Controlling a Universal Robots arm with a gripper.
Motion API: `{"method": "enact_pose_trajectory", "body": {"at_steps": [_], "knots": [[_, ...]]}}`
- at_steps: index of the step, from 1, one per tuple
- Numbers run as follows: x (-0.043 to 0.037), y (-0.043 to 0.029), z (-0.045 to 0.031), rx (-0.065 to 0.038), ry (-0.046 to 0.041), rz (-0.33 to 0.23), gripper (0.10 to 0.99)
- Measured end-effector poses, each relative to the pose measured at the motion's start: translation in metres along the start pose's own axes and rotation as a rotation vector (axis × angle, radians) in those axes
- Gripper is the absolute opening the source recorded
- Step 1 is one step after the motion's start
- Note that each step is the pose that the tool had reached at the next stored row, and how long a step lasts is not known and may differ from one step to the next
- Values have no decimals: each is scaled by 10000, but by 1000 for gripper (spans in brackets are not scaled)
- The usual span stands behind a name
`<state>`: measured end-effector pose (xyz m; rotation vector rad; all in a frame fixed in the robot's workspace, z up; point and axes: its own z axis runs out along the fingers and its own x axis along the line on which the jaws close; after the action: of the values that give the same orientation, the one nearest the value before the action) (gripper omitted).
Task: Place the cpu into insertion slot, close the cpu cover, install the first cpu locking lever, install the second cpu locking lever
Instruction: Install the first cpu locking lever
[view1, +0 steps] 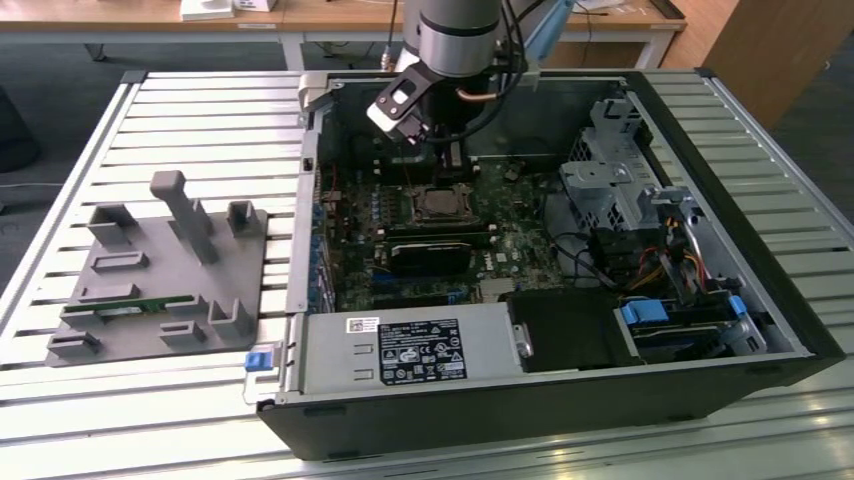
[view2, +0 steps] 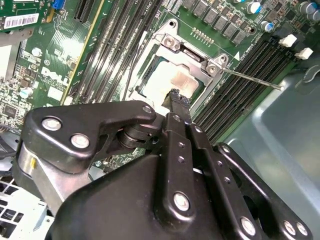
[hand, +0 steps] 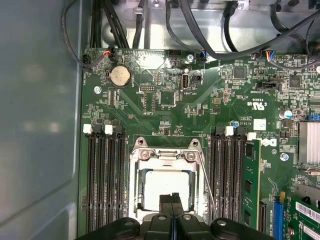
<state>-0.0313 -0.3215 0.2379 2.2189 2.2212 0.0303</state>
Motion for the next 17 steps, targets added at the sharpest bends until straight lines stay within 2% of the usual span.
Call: {"method": "enact_pose_trajectory", "body": {"at_steps": [9, 17], "knots": [[1, 4, -46, 1, -14, -1, 106], [0, 4, -56, 2, -18, 16, 106]]}}
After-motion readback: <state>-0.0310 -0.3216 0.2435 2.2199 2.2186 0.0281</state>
